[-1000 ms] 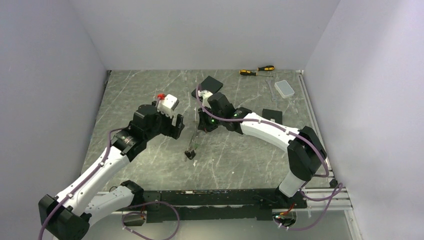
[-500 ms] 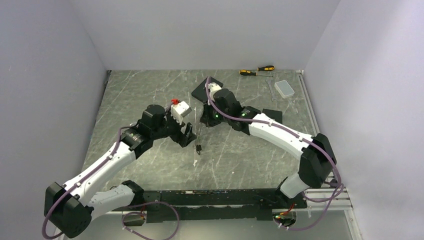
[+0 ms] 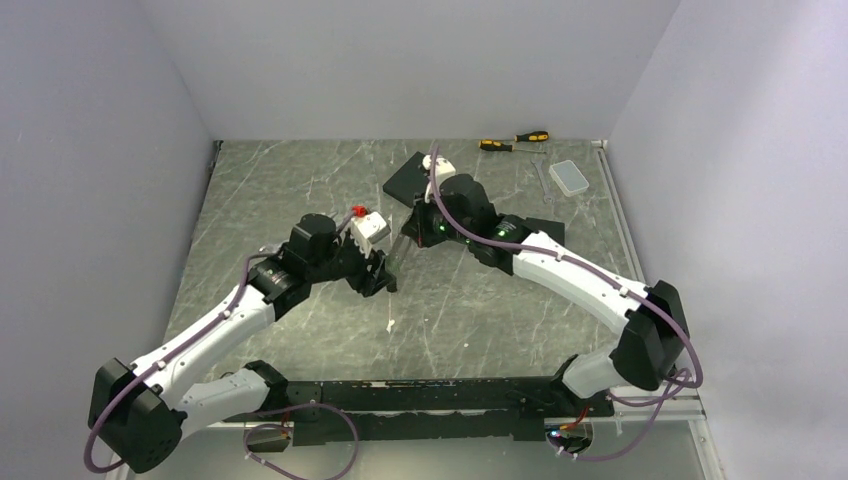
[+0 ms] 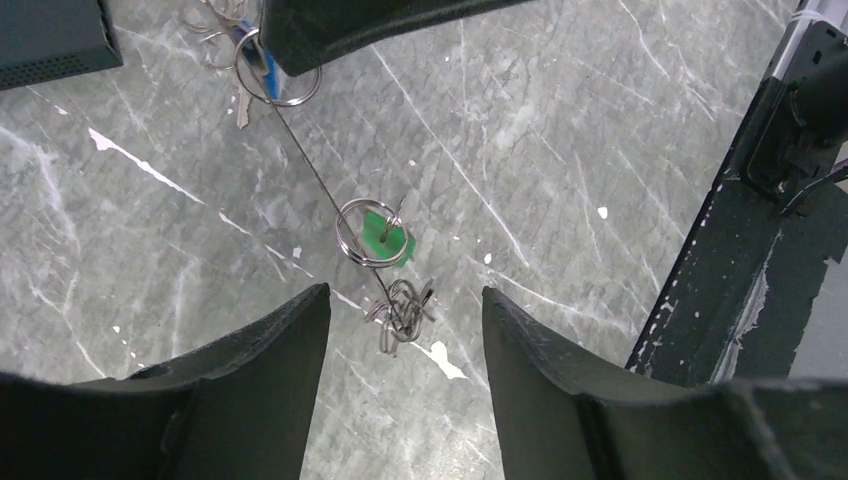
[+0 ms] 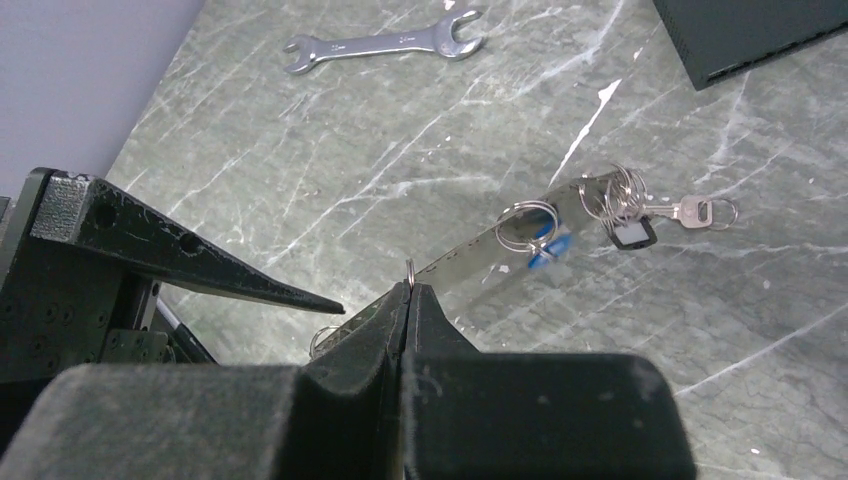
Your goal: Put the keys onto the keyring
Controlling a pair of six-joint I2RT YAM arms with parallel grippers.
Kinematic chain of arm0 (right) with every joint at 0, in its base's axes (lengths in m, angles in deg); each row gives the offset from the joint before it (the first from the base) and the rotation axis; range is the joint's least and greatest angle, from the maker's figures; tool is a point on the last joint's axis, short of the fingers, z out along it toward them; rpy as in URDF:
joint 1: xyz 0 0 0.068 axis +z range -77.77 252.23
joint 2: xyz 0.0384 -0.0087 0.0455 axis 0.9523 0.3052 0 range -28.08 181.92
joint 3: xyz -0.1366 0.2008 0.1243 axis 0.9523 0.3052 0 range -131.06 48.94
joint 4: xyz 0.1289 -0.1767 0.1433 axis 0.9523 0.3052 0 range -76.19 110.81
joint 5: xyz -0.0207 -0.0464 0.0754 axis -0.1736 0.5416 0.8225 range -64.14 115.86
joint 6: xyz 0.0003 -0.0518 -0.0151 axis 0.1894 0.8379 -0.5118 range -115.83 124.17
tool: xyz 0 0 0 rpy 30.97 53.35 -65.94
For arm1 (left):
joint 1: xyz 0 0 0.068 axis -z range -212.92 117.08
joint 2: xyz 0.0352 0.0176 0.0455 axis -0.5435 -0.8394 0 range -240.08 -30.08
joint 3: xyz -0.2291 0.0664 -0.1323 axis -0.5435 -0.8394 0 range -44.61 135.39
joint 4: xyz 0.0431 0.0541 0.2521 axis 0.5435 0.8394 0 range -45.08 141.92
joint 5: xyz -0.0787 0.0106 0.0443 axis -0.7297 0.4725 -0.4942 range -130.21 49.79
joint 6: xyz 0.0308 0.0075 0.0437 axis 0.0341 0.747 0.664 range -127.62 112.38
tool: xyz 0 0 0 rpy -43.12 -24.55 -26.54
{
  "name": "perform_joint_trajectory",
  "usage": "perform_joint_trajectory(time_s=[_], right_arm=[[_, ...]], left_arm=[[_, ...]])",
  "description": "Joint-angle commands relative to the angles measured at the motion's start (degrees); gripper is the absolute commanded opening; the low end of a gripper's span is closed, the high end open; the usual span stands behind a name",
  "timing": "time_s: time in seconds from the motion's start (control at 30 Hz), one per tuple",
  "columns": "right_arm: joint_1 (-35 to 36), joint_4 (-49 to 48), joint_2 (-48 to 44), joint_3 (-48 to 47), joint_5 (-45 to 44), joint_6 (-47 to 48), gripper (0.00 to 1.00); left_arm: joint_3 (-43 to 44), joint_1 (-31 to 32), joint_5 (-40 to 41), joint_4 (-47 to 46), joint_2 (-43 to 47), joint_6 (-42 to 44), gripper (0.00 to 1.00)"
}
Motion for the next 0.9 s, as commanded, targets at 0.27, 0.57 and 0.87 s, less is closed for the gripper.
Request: perform_joint_trajectory(time_s=[0.27, 0.57, 0.87], right_arm=[[0.1, -4.8, -5.1, 0.8, -0.5, -0.8, 0.00], [0.1, -5.1, -5.1, 1.4, -0.9, -1.0, 0.00], [0.1, -4.4, -6.4, 1.3, -2.3, -0.9, 0.00]], left_arm=[[0.1, 0.3, -0.1, -2.5, 1.1, 4.1, 0.44], [1.8, 0.2, -0.7, 1.7, 2.2, 5.6, 0.77], [-0.2, 0.3, -2.5, 4.5, 9.6, 10.7, 0.72]])
